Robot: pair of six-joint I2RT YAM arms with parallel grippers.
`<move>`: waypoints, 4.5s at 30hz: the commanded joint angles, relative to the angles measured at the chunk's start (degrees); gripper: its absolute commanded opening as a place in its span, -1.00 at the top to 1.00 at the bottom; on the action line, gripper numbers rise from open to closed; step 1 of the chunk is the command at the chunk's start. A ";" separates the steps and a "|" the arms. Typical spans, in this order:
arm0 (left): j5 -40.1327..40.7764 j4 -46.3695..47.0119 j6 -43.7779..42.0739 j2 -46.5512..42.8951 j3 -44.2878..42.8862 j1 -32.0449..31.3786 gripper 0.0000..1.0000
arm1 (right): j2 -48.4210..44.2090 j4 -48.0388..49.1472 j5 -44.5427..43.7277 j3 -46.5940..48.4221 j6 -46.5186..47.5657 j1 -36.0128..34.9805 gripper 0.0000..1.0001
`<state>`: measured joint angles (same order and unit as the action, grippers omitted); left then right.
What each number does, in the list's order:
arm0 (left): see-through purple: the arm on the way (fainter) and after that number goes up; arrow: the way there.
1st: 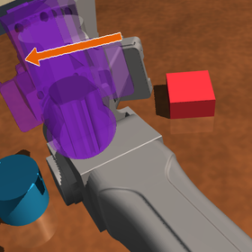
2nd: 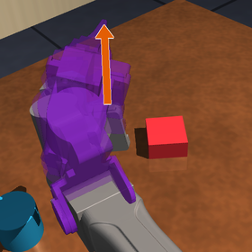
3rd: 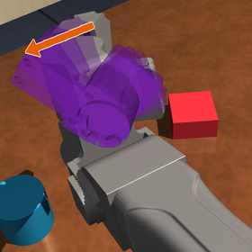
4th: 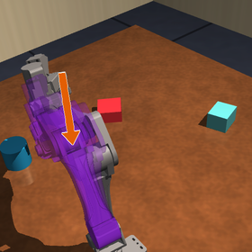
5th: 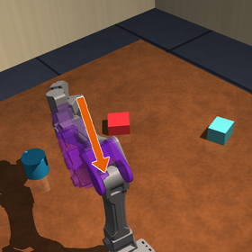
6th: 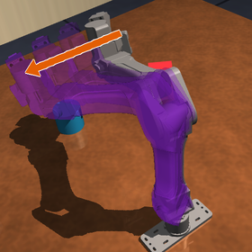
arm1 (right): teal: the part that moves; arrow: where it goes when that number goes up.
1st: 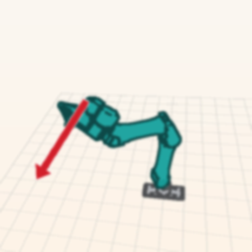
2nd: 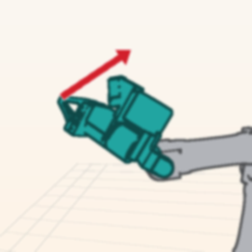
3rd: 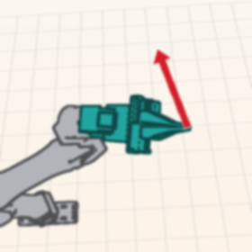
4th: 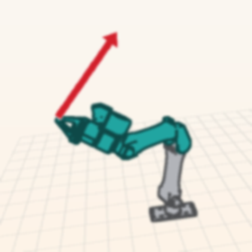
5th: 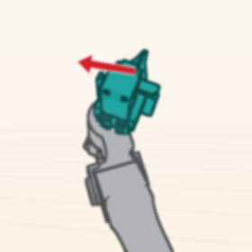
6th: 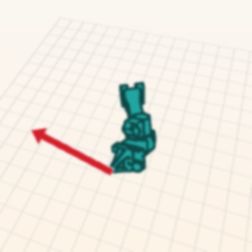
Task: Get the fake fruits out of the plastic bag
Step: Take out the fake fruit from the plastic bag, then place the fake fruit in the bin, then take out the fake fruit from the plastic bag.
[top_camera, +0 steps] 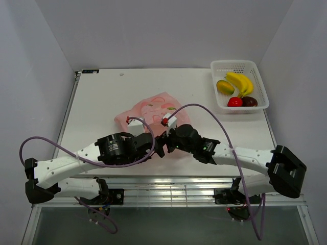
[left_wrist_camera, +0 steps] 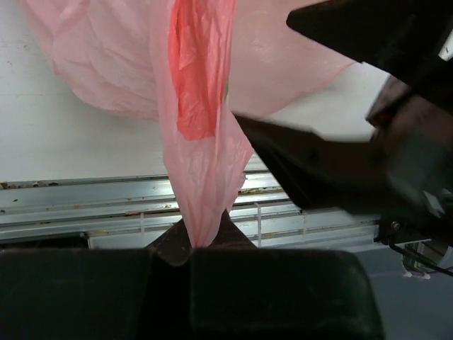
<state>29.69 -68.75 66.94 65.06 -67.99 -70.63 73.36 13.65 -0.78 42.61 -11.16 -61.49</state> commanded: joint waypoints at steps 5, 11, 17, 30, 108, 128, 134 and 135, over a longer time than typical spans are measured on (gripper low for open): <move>-3.32 0.63 -2.43 -5.29 0.75 -0.21 1.00 | 8.80 11.31 -17.25 3.08 -9.41 0.50 -0.80; -4.82 4.41 -7.78 -5.03 -1.35 -0.12 1.00 | 23.12 17.80 -12.94 11.51 -8.44 1.38 -0.80; -4.56 5.47 -11.38 -1.43 -4.87 -0.12 1.00 | 31.31 23.87 -19.33 18.02 -11.68 1.46 -0.80; -3.94 6.96 -18.24 1.65 -11.99 -0.21 1.00 | 46.24 19.15 -28.92 29.45 -22.06 1.64 -0.80; -10.35 17.60 -21.23 -6.61 2.95 10.95 1.00 | 5.40 -17.17 13.46 27.36 1.23 60.70 -0.80; -13.69 18.12 -28.09 -6.87 -1.71 10.95 1.00 | 17.50 10.69 17.75 13.10 -16.52 13.33 -0.80; -14.84 18.57 -29.23 -7.75 -2.68 10.95 1.00 | 28.67 9.29 13.17 20.93 -15.21 8.94 -0.80; -14.93 18.65 -29.32 -7.75 -2.77 10.95 1.00 | 29.64 9.12 11.69 21.80 -15.99 8.50 -0.80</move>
<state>16.03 -50.94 38.92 58.87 -68.42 -59.88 101.12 19.68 15.07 60.71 -26.13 -50.81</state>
